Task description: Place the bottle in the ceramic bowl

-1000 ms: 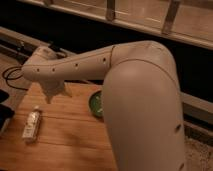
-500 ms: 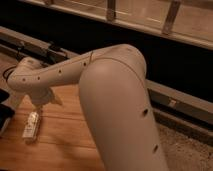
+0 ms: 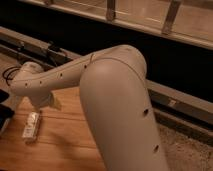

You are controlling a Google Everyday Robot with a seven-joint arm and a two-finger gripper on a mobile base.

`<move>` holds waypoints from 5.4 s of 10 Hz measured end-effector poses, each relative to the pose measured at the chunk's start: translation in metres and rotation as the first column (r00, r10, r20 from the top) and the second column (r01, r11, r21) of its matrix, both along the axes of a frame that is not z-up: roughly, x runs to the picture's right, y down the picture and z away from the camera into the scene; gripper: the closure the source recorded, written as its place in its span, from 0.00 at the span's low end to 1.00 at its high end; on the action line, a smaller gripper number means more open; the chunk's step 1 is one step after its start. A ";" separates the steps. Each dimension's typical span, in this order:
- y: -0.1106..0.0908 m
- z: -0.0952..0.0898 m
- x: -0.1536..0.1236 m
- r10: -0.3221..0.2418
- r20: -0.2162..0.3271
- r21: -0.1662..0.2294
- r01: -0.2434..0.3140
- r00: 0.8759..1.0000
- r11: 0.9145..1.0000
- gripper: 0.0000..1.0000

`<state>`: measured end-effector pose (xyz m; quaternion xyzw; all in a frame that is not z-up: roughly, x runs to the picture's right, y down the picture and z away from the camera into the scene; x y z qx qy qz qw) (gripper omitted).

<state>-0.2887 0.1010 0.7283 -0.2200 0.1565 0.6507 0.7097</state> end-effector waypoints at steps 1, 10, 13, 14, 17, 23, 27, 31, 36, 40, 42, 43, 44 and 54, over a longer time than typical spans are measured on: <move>0.000 0.000 0.000 0.013 -0.008 -0.001 -0.013 1.000 1.000 0.35; 0.008 0.004 -0.060 -0.114 0.173 -0.017 0.119 0.978 0.993 0.35; 0.016 0.020 -0.100 -0.121 0.254 -0.054 0.140 0.959 0.989 0.35; 0.023 0.026 -0.107 -0.119 0.274 -0.072 0.143 0.954 0.987 0.35; 0.045 0.026 -0.128 -0.131 0.320 -0.103 0.172 0.938 0.980 0.35; 0.049 0.042 -0.122 -0.133 0.294 -0.126 0.176 0.947 0.976 0.35; 0.064 0.070 -0.111 -0.104 0.255 -0.172 0.151 0.961 0.974 0.35; 0.078 0.082 -0.120 -0.083 0.272 -0.203 0.141 0.959 0.969 0.35; 0.106 0.102 -0.145 -0.102 0.289 -0.260 0.181 0.952 0.949 0.41; 0.104 0.104 -0.141 -0.091 0.275 -0.259 0.165 0.957 0.952 0.79; 0.103 0.103 -0.141 -0.094 0.276 -0.258 0.168 0.956 0.951 0.98; 0.102 0.102 -0.138 -0.090 0.278 -0.248 0.162 0.956 0.955 1.00; 0.096 0.095 -0.132 -0.073 0.277 -0.228 0.139 0.958 0.964 1.00; -0.020 0.044 0.035 0.070 0.211 -0.096 -0.051 0.975 0.994 1.00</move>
